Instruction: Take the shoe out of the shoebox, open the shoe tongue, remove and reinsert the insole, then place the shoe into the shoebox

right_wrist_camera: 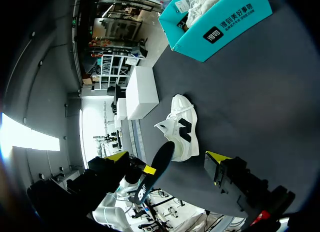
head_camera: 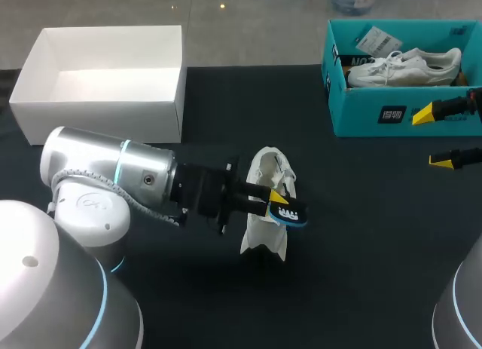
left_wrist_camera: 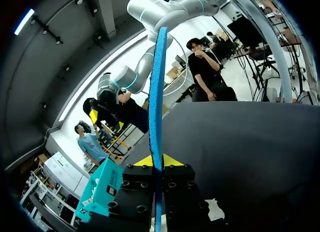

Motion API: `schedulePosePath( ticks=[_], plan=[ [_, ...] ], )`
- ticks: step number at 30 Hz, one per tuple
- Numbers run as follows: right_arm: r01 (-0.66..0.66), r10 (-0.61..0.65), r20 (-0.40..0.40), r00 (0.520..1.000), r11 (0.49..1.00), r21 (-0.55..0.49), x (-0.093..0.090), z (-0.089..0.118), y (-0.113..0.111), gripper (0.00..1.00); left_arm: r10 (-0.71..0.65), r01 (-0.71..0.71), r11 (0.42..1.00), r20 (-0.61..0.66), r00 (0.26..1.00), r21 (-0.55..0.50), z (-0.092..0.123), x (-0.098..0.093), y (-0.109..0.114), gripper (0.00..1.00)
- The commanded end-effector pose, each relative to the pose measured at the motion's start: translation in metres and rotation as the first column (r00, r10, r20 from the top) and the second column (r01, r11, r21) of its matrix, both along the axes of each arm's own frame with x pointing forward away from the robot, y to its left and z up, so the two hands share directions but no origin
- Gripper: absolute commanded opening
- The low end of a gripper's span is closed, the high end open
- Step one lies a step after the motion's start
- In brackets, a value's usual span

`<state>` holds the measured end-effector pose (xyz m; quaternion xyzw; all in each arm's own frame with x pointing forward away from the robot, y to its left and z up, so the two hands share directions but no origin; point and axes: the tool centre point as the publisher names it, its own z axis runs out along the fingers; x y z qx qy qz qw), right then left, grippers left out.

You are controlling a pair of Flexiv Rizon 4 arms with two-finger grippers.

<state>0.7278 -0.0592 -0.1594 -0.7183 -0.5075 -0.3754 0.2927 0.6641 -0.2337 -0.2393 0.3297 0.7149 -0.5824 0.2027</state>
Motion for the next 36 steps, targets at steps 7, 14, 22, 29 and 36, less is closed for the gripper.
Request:
schedulePosePath(
  ticks=[7, 14, 22, 29, 36],
  plan=[
    [0.001, -0.001, -0.001, 1.000, 1.000, -0.002, 0.000, 0.000, 0.001, 1.00, -0.032, 0.032, 0.999, -0.059, 0.998, 0.003, 0.004, -0.011, 0.022, 0.00],
    [0.001, -0.001, -0.001, 1.000, 1.000, -0.002, 0.000, 0.000, 0.001, 1.00, -0.051, 0.051, 0.999, -0.067, 0.996, -0.010, -0.001, -0.014, 0.021, 0.00],
    [0.001, -0.001, -0.001, 1.000, 1.000, -0.002, 0.000, 0.000, 0.001, 1.00, -0.037, 0.035, 0.999, -0.099, 0.994, -0.016, -0.009, -0.011, 0.016, 0.00],
    [0.001, -0.001, -0.001, 1.000, 1.000, -0.002, 0.000, 0.000, 0.001, 1.00, -0.061, 0.059, 0.997, -0.024, 0.998, -0.051, -0.027, -0.004, 0.010, 0.00],
    [0.001, -0.001, -0.001, 1.000, 1.000, -0.002, 0.000, 0.000, 0.001, 1.00, -0.050, 0.048, 0.997, -0.034, 0.998, -0.058, -0.038, 0.006, 0.014, 0.00]
  ],
)
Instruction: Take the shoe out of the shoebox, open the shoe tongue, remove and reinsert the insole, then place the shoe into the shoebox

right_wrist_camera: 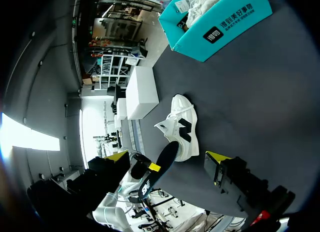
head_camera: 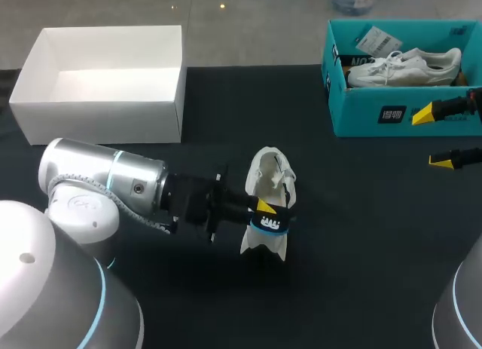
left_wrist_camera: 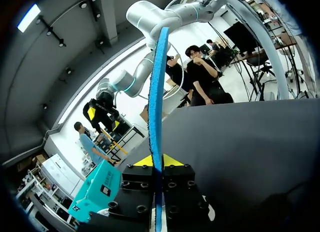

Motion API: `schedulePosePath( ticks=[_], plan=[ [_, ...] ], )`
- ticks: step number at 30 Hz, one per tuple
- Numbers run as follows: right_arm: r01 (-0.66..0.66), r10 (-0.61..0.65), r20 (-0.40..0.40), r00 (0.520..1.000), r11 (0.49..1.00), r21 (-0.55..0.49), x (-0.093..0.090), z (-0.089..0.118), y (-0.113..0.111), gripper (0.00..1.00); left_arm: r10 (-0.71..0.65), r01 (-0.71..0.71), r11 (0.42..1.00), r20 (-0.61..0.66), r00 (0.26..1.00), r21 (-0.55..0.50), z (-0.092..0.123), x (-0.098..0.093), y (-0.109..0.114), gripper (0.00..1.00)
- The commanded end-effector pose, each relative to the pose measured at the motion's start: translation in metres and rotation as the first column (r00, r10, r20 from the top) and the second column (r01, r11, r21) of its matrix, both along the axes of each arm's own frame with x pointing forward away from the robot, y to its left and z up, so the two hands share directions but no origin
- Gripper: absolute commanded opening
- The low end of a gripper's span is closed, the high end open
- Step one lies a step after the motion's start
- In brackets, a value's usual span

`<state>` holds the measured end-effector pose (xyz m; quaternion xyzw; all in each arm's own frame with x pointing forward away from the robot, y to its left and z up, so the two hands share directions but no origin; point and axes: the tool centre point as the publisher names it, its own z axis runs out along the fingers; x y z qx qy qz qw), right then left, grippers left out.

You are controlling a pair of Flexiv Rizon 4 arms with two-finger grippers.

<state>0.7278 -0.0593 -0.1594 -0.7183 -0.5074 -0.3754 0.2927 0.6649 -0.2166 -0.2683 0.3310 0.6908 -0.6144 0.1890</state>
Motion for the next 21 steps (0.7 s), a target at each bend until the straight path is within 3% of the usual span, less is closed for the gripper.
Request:
schedulePosePath(
  ticks=[1, 21],
  plan=[
    [0.001, -0.001, -0.001, 1.000, 1.000, -0.002, 0.000, 0.000, 0.001, 1.00, 0.000, 0.000, 1.000, -0.001, 1.000, 0.015, -0.010, 0.006, -0.003, 0.00],
    [0.001, -0.001, -0.001, 1.000, 1.000, -0.002, 0.000, 0.000, 0.001, 1.00, 0.016, -0.014, 0.997, -0.021, 1.000, 0.076, -0.028, 0.008, 0.005, 0.00]
  ],
)
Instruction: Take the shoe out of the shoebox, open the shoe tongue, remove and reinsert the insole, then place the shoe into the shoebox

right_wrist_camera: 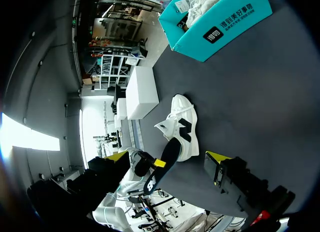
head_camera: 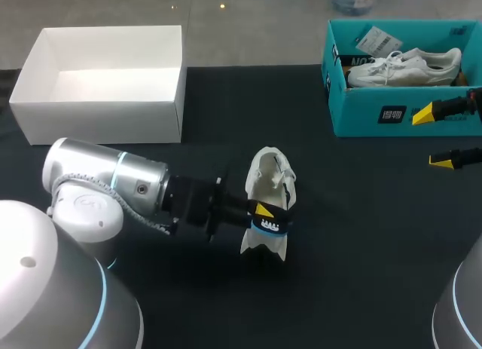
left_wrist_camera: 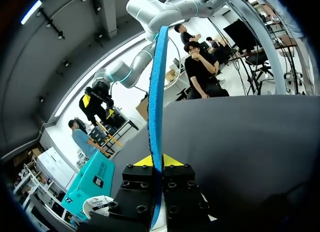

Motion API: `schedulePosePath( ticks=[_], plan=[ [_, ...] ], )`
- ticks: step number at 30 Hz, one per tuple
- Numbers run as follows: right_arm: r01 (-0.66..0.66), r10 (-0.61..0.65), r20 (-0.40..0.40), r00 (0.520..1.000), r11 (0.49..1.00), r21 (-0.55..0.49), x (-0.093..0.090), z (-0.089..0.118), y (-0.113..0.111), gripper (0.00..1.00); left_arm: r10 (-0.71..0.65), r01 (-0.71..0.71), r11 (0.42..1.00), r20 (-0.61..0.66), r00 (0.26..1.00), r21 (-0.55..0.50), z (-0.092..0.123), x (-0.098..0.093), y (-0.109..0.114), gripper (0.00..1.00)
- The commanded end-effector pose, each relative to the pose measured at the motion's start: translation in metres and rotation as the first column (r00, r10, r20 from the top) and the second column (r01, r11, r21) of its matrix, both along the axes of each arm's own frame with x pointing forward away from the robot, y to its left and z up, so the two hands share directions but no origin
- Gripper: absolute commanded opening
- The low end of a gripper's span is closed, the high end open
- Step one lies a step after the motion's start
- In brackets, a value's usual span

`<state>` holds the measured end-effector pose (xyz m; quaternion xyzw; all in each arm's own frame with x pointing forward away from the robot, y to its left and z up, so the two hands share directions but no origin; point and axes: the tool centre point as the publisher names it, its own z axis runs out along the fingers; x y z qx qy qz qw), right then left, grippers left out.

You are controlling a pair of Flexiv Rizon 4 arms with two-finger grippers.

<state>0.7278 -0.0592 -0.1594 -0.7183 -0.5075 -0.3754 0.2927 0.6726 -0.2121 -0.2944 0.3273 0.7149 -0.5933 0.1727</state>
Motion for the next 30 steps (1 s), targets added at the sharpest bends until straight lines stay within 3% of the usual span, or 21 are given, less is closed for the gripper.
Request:
schedulePosePath(
  ticks=[1, 18, 30],
  plan=[
    [0.001, -0.001, -0.001, 1.000, 1.000, -0.002, 0.000, 0.000, 0.001, 1.00, 0.009, -0.009, 1.000, 0.002, 1.000, 0.010, -0.003, 0.002, 0.001, 0.00],
    [0.001, -0.001, -0.001, 1.000, 1.000, -0.002, 0.000, 0.000, 0.001, 1.00, 0.072, -0.072, 0.997, -0.008, 0.997, 0.021, -0.019, 0.026, -0.016, 0.00],
    [0.001, -0.001, -0.001, 1.000, 1.000, -0.002, 0.000, 0.000, 0.001, 1.00, 0.107, -0.106, 0.994, -0.020, 0.994, 0.030, -0.028, 0.033, -0.017, 0.00]
  ],
)
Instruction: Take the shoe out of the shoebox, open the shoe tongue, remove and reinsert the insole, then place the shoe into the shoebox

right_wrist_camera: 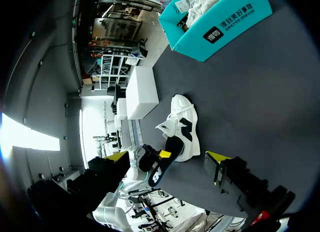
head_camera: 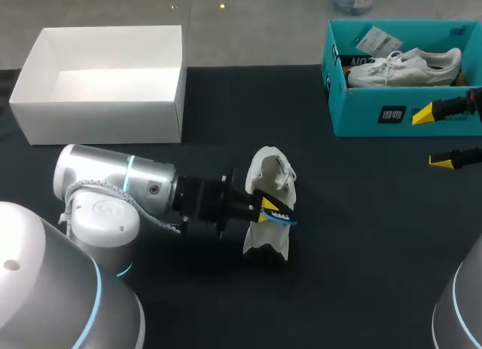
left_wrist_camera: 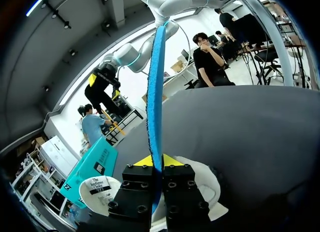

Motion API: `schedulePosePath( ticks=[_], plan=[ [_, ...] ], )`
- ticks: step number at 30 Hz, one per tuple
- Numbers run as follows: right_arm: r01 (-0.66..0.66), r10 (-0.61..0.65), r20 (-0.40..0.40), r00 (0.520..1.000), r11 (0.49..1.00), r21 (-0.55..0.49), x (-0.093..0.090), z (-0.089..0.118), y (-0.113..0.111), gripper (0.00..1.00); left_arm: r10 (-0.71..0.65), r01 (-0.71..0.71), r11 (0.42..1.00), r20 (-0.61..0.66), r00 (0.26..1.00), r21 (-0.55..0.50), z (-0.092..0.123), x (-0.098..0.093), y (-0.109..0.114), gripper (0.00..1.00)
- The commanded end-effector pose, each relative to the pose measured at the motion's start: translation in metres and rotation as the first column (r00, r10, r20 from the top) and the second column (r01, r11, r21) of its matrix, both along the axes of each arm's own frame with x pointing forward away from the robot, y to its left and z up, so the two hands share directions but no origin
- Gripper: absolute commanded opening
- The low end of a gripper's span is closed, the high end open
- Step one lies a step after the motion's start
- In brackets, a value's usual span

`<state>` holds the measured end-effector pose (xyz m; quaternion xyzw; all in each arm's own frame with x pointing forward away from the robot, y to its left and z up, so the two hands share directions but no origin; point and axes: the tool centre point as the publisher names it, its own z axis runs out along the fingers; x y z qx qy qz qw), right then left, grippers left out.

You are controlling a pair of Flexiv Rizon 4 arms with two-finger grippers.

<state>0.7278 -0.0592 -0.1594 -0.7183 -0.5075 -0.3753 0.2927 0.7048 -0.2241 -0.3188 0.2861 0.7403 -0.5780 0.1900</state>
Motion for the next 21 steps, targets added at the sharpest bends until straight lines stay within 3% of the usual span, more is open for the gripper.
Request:
schedulePosePath(
  ticks=[1, 7, 10, 13, 14, 15, 21],
  plan=[
    [0.001, -0.001, -0.001, 1.000, 1.000, -0.002, 0.000, 0.000, 0.001, 1.00, 0.005, -0.005, 1.000, 0.001, 1.000, 0.002, -0.003, 0.001, -0.005, 0.00],
    [0.001, -0.001, -0.001, 1.000, 1.000, -0.002, 0.000, 0.000, 0.001, 1.00, -0.001, 0.002, 1.000, 0.015, 1.000, -0.009, 0.004, 0.000, -0.003, 0.00],
    [0.001, -0.001, -0.001, 1.000, 1.000, -0.002, 0.000, 0.000, 0.001, 1.00, -0.001, 0.001, 1.000, 0.021, 1.000, -0.009, 0.005, 0.000, -0.001, 0.34],
    [0.001, -0.001, -0.001, 1.000, 1.000, -0.002, 0.000, 0.000, 0.001, 1.00, 0.000, 0.000, 1.000, 0.026, 1.000, -0.009, 0.007, 0.000, 0.001, 0.47],
    [0.001, -0.001, -0.001, 1.000, 1.000, -0.002, 0.000, 0.000, 0.001, 1.00, 0.001, -0.001, 1.000, 0.028, 1.000, -0.010, 0.008, 0.000, 0.001, 0.69],
    [0.001, -0.001, -0.001, 1.000, 1.000, -0.002, 0.000, 0.000, 0.001, 1.00, 0.000, 0.000, 1.000, 0.032, 0.999, -0.010, 0.009, -0.001, 0.002, 0.77],
    [0.001, -0.001, -0.001, 1.000, 1.000, -0.002, 0.000, 0.000, 0.001, 1.00, -0.001, 0.002, 1.000, 0.037, 0.999, -0.014, 0.017, -0.003, 0.008, 0.74]
  ],
)
